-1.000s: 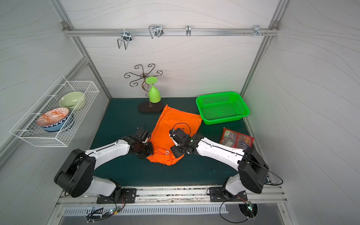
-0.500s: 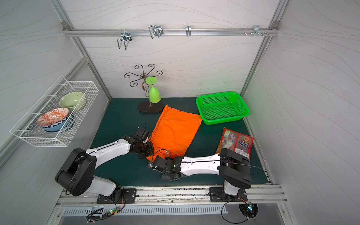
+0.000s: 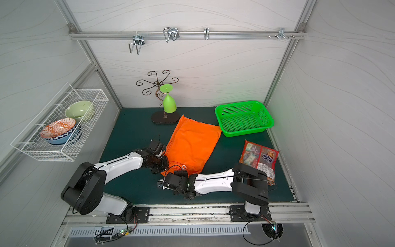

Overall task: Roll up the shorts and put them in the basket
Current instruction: Roll the shorts at the center of the board.

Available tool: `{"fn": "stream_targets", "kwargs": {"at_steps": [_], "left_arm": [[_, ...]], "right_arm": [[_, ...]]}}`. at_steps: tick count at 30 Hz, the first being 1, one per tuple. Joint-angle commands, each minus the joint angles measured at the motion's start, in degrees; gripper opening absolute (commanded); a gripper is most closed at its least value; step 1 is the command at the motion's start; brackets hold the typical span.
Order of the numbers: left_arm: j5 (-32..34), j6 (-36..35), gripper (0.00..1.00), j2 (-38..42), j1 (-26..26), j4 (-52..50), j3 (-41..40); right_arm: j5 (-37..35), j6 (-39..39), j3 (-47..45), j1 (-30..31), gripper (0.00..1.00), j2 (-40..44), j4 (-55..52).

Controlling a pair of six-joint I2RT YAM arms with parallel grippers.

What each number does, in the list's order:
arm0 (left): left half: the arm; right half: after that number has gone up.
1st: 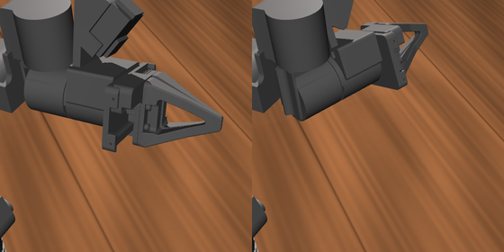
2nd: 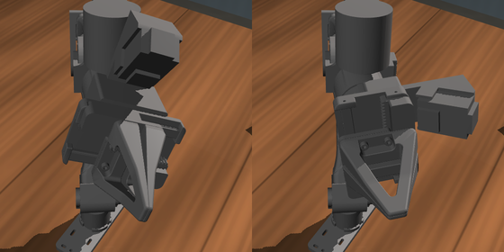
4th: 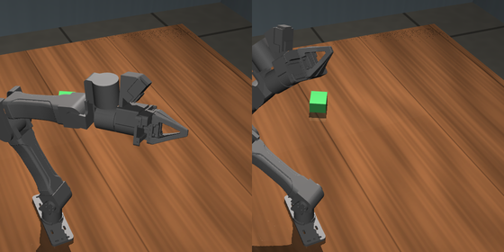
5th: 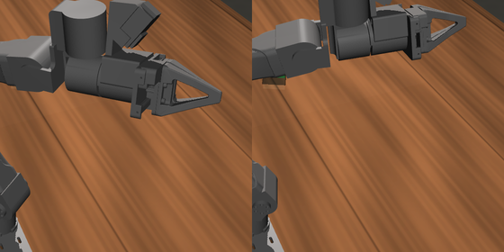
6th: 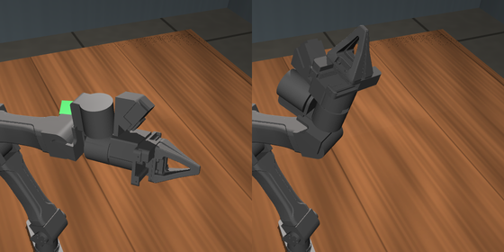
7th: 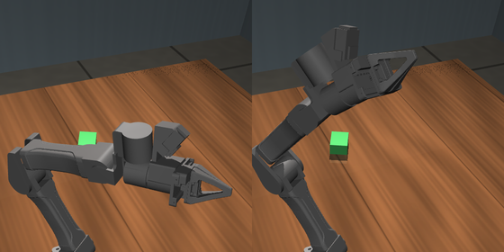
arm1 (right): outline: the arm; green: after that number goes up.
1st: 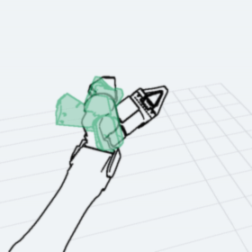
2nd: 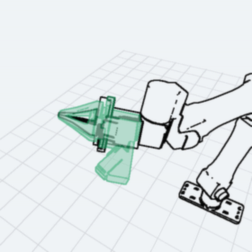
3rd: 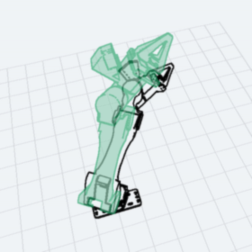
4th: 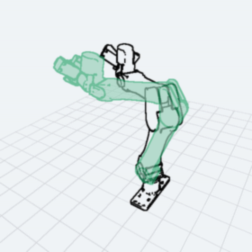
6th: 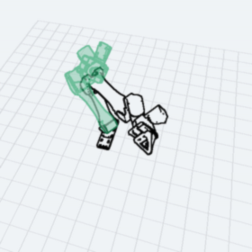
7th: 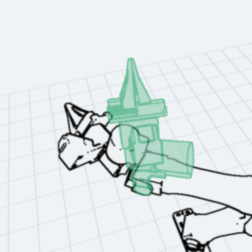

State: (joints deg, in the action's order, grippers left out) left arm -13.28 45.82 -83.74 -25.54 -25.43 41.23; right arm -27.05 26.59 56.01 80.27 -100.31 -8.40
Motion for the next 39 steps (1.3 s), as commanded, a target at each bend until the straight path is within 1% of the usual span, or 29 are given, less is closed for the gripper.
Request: {"fn": "stream_targets", "kwargs": {"at_steps": [1,3,12,16,18,23,26,28,30,33,37,39], "left_arm": [[3.17,0.03,0.01,-2.41,0.67,-0.71,-0.67],[3.26,-0.03,0.01,-2.30,0.67,-0.77,-0.76],[3.08,0.10,0.01,-1.86,0.75,-1.16,-0.24],[3.08,0.14,0.01,-2.20,0.75,-1.19,0.07],[3.08,0.09,0.00,-2.39,0.83,-1.52,0.23],[2.69,0.52,0.00,-1.79,1.19,-1.46,0.42],[2.30,0.64,0.02,-1.23,1.67,-2.01,0.99],[2.04,0.54,0.05,-1.06,2.05,-2.37,1.46],[1.69,0.41,0.09,-0.89,2.78,-2.96,2.02],[0.54,0.18,0.16,-0.04,4.46,-3.73,2.69],[0.33,-0.55,0.27,2.53,6.23,-5.30,4.10],[0.77,-1.29,0.29,3.06,6.79,-5.99,5.04]], "right_arm": [[2.55,0.42,0.61,-1.51,0.73,-1.64,-1.09],[3.65,-0.44,0.24,-2.20,0.73,-1.42,-1.21],[2.77,-5.35,-0.61,-6.35,0.73,-2.83,-1.96],[3.58,-8.02,-1.42,-7.41,0.70,-3.71,-2.23],[3.82,-8.71,-1.12,-7.63,0.65,-4.72,-3.06],[8.42,-11.02,-0.24,-8.86,0.32,-5.55,-5.57],[9.68,-12.21,-0.54,-9.40,0.19,-4.67,-5.84],[10.79,-12.77,-0.59,-9.58,0.14,-3.86,-6.03],[11.93,-13.11,-0.56,-9.63,0.12,-3.40,-6.35],[14.41,-13.58,-0.29,-9.79,0.07,-3.46,-7.61],[19.57,-15.43,0.59,-10.03,0.03,-3.37,-9.74],[22.88,-16.65,0.51,-10.35,0.02,-2.68,-9.98]]}}
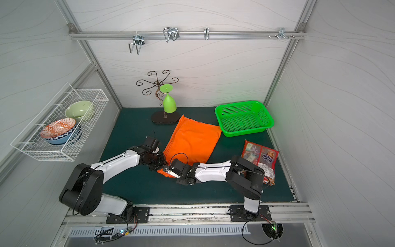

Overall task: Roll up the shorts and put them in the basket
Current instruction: Roll the shorts at the center of the board.

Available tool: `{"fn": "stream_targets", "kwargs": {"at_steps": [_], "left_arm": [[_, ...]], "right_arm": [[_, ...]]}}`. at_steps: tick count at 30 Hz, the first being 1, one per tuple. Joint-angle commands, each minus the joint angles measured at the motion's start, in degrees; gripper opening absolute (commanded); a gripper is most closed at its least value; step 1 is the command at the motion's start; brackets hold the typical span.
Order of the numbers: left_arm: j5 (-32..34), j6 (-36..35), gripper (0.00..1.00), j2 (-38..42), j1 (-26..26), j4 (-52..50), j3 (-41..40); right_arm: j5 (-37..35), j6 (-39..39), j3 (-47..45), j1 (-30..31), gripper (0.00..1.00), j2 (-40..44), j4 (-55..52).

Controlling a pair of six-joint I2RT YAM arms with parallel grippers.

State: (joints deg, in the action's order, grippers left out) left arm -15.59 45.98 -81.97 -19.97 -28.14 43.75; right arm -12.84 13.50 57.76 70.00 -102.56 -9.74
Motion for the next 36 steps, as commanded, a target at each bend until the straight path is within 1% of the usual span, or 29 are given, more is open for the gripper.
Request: {"fn": "stream_targets", "kwargs": {"at_steps": [1,2,4,9,11,20,24,27,30,33,36], "left_arm": [[3.29,-1.86,0.29,1.13,1.49,-3.73,2.95],[3.29,-2.25,0.29,0.67,1.74,-3.99,3.34],[3.29,-3.02,0.29,-0.84,1.91,-4.38,4.05],[2.70,-3.29,0.27,-4.01,2.04,-4.47,4.27],[2.24,-3.35,0.25,-4.09,2.03,-4.22,3.98],[2.94,-3.88,0.19,-3.81,2.16,-5.28,4.41],[2.94,-3.70,0.17,-3.72,2.26,-5.40,4.49],[3.02,-3.63,0.16,-3.46,2.43,-5.68,4.66],[3.29,-3.61,0.16,-2.87,2.89,-6.40,5.18],[3.64,-3.53,0.16,-1.73,3.98,-7.21,5.64],[4.53,-3.50,0.20,0.33,4.76,-8.55,6.38]], "right_arm": [[10.84,-3.58,-1.33,-0.41,0.02,0.20,-8.79],[12.94,-5.88,-1.40,-0.84,0.02,0.78,-8.92],[17.90,-7.55,-1.51,-1.99,0.02,2.00,-8.86],[26.86,-10.78,-1.64,-4.88,0.02,3.43,-8.65],[30.99,-12.14,-1.77,-6.57,0.02,3.49,-8.29],[47.99,-21.70,-2.91,-16.37,0.03,-0.07,-3.23],[54.64,-26.69,-3.13,-20.59,0.03,-3.52,-0.71],[58.50,-30.89,-3.59,-23.11,0.03,-6.30,2.16],[59.79,-34.12,-4.58,-25.18,0.03,-8.31,4.99],[62.23,-38.55,-6.90,-27.68,0.04,-10.03,10.27],[62.63,-40.43,-7.31,-29.19,0.04,-11.95,10.89]]}}
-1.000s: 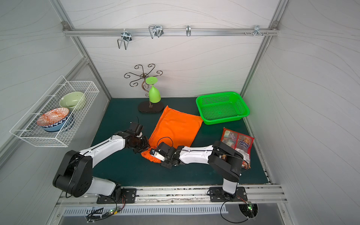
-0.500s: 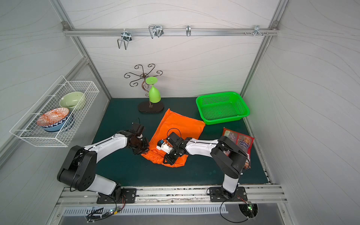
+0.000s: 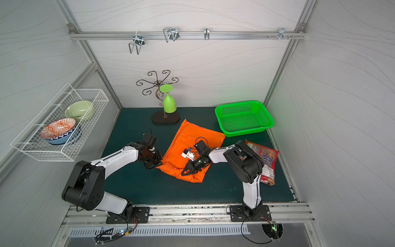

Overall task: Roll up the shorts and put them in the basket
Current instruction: Roll the shorts at the center of the board.

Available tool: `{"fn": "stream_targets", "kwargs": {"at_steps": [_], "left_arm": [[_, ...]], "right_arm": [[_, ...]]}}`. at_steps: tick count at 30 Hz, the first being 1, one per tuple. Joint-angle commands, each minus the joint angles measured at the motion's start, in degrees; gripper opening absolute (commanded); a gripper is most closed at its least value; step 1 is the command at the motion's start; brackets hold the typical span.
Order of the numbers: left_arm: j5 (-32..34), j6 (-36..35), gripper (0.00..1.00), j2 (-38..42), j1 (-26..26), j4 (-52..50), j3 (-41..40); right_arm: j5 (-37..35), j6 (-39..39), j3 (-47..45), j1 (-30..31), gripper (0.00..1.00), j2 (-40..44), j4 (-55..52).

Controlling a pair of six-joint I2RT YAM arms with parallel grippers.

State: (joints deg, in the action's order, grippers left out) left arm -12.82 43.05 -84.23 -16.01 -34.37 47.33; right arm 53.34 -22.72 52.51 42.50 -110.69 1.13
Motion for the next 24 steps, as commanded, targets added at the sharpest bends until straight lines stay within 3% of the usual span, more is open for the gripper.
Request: {"fn": "stream_targets", "kwargs": {"at_steps": [1,6,12,18,24], "left_arm": [[2.25,-0.77,0.23,3.72,0.81,-2.89,2.89],[2.82,-1.03,0.27,12.09,-0.72,-4.10,1.59],[1.49,-0.05,0.26,21.52,-11.21,-0.26,-3.78],[-5.15,2.31,0.25,23.98,-18.57,12.93,-11.87],[-7.30,3.68,0.25,21.26,-19.56,24.73,-14.07]], "right_arm": [[-3.85,-4.47,-1.83,-1.84,0.05,-4.51,-0.40],[-3.83,-6.22,-1.54,-2.19,0.05,-6.85,0.46],[-4.34,-7.15,-0.86,-2.71,0.05,-7.79,0.19],[-4.58,-7.31,-0.13,-2.84,0.06,-7.97,0.02],[-4.54,-7.02,0.14,-3.14,0.06,-7.91,-0.13]]}}
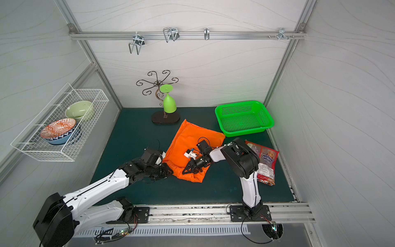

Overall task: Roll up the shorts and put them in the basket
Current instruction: Roll the shorts at the center of the board.

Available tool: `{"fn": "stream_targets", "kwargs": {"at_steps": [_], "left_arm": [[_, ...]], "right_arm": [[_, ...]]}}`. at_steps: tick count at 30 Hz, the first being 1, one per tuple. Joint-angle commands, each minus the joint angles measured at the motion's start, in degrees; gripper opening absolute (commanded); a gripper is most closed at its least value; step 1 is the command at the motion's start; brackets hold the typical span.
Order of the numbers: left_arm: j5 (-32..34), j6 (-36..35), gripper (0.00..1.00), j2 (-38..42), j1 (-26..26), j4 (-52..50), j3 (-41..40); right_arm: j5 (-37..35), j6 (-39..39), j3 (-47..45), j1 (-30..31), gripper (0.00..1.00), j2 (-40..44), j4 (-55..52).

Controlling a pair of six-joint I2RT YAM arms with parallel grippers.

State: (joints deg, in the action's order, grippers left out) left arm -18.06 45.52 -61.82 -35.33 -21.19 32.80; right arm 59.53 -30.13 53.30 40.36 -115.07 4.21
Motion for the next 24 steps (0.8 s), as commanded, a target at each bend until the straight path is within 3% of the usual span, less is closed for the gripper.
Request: {"fn": "stream_targets", "kwargs": {"at_steps": [1,4,9,14,21,24], "left_arm": [[-2.46,1.51,0.25,-1.71,-0.26,13.63,0.27],[-2.40,2.68,0.25,-4.49,-0.26,18.39,0.15],[1.28,1.24,0.21,-11.29,-0.16,16.67,1.68],[7.58,0.75,0.20,-12.47,0.30,16.68,0.53],[11.42,-0.77,0.20,-14.29,3.28,16.79,0.65],[11.74,-1.29,0.19,-16.23,4.19,17.04,0.94]], "right_arm": [[-10.67,0.34,-0.69,-0.99,0.07,-3.58,-3.23],[-10.32,0.33,-0.92,-1.25,0.07,-3.54,-3.02],[-10.30,0.24,-1.18,-1.90,0.09,-2.95,-3.06],[-10.62,0.54,-1.79,-2.84,0.14,-1.76,-3.33],[-13.69,3.78,-3.65,-3.21,0.30,1.85,-6.56],[-15.04,5.79,-5.27,-3.50,0.30,4.59,-8.02]]}}
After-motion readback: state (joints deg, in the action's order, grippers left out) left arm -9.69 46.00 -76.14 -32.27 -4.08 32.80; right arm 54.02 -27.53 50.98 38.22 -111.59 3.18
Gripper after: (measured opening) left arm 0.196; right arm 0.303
